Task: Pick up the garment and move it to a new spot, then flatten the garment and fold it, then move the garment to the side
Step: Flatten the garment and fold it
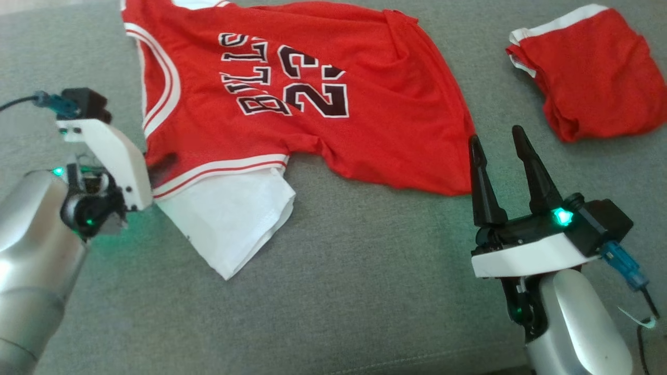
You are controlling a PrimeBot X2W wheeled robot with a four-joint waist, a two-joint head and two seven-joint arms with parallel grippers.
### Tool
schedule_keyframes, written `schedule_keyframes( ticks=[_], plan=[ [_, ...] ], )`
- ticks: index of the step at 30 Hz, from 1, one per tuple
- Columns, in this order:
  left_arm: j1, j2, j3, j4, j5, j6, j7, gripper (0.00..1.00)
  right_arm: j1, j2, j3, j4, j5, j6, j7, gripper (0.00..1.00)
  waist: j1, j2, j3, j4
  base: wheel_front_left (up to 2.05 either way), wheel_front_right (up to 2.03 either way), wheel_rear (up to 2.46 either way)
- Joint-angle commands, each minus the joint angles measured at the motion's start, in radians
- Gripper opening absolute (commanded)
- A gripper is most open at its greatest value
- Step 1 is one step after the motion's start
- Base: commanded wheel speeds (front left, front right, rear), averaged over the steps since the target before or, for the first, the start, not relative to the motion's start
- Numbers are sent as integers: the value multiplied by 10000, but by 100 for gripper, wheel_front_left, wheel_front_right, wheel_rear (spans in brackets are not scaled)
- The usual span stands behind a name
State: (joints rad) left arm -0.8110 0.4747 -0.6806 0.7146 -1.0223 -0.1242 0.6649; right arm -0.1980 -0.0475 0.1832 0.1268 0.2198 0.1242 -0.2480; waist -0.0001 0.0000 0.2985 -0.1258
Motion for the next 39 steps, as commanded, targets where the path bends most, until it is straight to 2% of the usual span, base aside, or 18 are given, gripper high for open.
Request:
schedule_keyframes(
  ticks=[1, 6, 8, 9, 13, 16, 18, 21, 27, 31, 37, 39],
  plan=[
    [-231, 465, 220, -93, 10, -4, 151, 0, -297, -28, 196, -292, 46, 65, -100, 100, 1, 0, 83, -102, 0, 0, 0],
    [-554, 846, 106, -106, 474, 42, -132, 0, -338, -28, 197, -293, 70, 65, -111, 100, 1, 0, 206, -261, 0, 0, 0],
    [-887, 1203, -261, -91, 1349, 89, -598, 0, -350, -28, 208, -292, 72, 65, -115, 100, 1, 0, 245, -307, 0, 0, 0],
    [-1217, 1460, -712, -18, 2304, 136, -1132, 0, -359, -28, 221, -281, 71, 65, -118, 100, 1, 0, 259, -337, 0, 0, 0],
    [-1612, 1077, -559, 312, 2349, 148, -1919, 0, -373, -28, 243, -236, 70, 65, -124, 100, 1, 0, 237, -360, 0, 0, 0],
    [-1913, 832, -537, 519, 2647, 237, -2893, 0, -384, -28, 259, -211, 68, 65, -126, 100, 1, 0, 231, -346, 0, 0, 0],
    [-1949, 612, -517, 771, 2688, 262, -3341, 100, -373, -28, 271, -166, 56, 65, -128, 100, 1, 0, 167, -322, 0, 0, 0],
    [-1856, 350, -520, 1156, 2599, 223, -3644, 100, -329, -28, 272, -104, 31, 65, -130, 100, 1, 0, -4, -261, 0, 0, 0],
    [-1524, 124, -313, 1406, 2497, 240, -4901, 100, -212, -28, 1, -67, -131, 65, -131, 100, 1, 0, -422, -20, 0, 0, 0],
    [-934, -228, -156, 1196, 2298, 214, -5998, 100, 15, -28, -446, -76, -157, 65, -104, 100, 1, 0, -811, 420, 0, 0, 0],
    [316, -430, -84, 42, 2658, 821, -8374, 100, 284, -28, -797, -217, -301, 65, 73, 100, 1, 0, -1329, 1010, 0, 0, 0],
    [822, -445, -20, -618, 2902, 1240, -8953, 100, 353, -28, -907, -269, -297, 65, 127, 100, 1, 0, -1442, 1193, 0, 0, 0]
  ],
)
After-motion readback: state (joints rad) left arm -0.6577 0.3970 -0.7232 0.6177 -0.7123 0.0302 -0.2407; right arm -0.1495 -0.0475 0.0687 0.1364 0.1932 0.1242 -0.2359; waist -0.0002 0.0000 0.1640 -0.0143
